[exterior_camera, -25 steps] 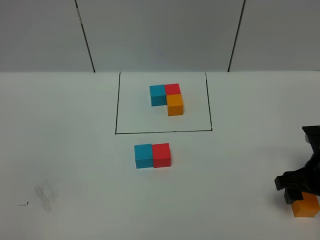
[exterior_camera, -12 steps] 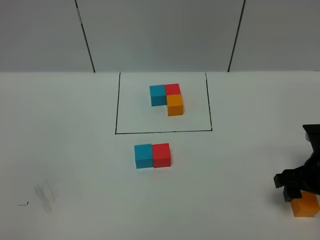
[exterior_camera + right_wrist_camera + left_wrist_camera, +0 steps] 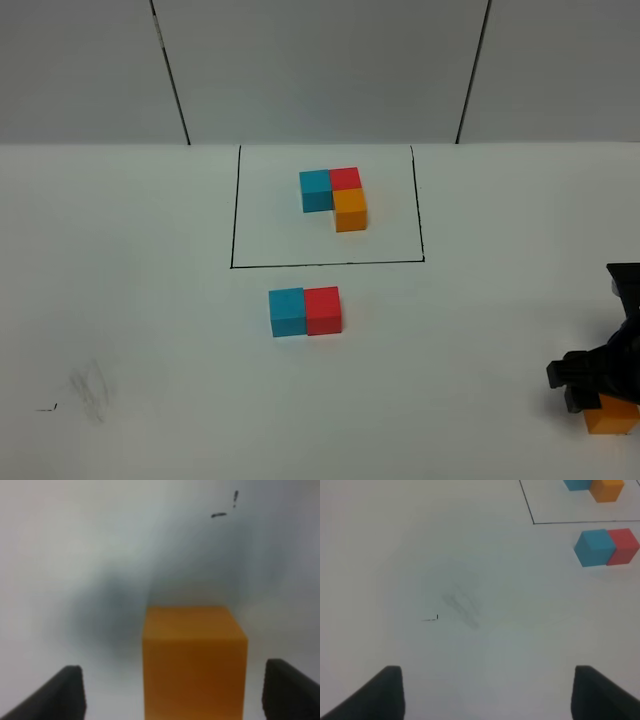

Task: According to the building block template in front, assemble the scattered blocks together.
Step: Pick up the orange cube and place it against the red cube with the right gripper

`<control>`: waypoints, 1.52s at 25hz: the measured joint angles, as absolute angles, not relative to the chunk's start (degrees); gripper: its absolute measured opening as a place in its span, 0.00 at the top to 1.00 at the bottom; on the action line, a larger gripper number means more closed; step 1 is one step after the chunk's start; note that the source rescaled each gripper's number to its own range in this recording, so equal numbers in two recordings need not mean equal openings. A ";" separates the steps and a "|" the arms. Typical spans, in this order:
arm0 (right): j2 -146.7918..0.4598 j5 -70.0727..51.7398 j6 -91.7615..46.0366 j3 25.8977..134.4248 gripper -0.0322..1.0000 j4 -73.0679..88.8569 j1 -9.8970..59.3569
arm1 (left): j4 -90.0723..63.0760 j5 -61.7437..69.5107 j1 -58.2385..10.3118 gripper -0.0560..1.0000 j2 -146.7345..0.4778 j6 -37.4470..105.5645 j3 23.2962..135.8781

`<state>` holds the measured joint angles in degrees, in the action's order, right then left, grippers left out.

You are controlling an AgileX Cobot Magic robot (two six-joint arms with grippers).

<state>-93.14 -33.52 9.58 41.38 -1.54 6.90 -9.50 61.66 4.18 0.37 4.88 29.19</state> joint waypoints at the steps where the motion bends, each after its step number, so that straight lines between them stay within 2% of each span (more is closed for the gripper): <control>1: -93.46 -33.26 9.63 41.38 0.48 -1.54 6.90 | -9.50 61.66 4.18 0.00 0.37 4.88 29.19; 16: -100.79 -30.37 9.78 41.32 0.50 -1.88 6.90 | -9.50 61.66 4.18 0.00 0.37 4.88 29.19; 21: -101.24 -30.05 9.78 41.28 0.65 -1.59 6.90 | -9.50 61.66 4.18 0.00 0.37 4.88 29.19; 23: -101.24 -29.61 9.78 41.28 0.75 -1.54 6.90 | -9.50 61.66 4.18 0.00 0.37 4.88 29.19; 26: -101.24 -29.00 9.78 41.28 0.97 -1.54 6.90 | -9.50 61.66 4.18 0.00 0.37 4.88 29.19; 38: -101.24 -28.87 8.90 41.28 0.97 -1.90 6.90 | -9.50 61.66 4.18 0.00 0.37 4.88 29.19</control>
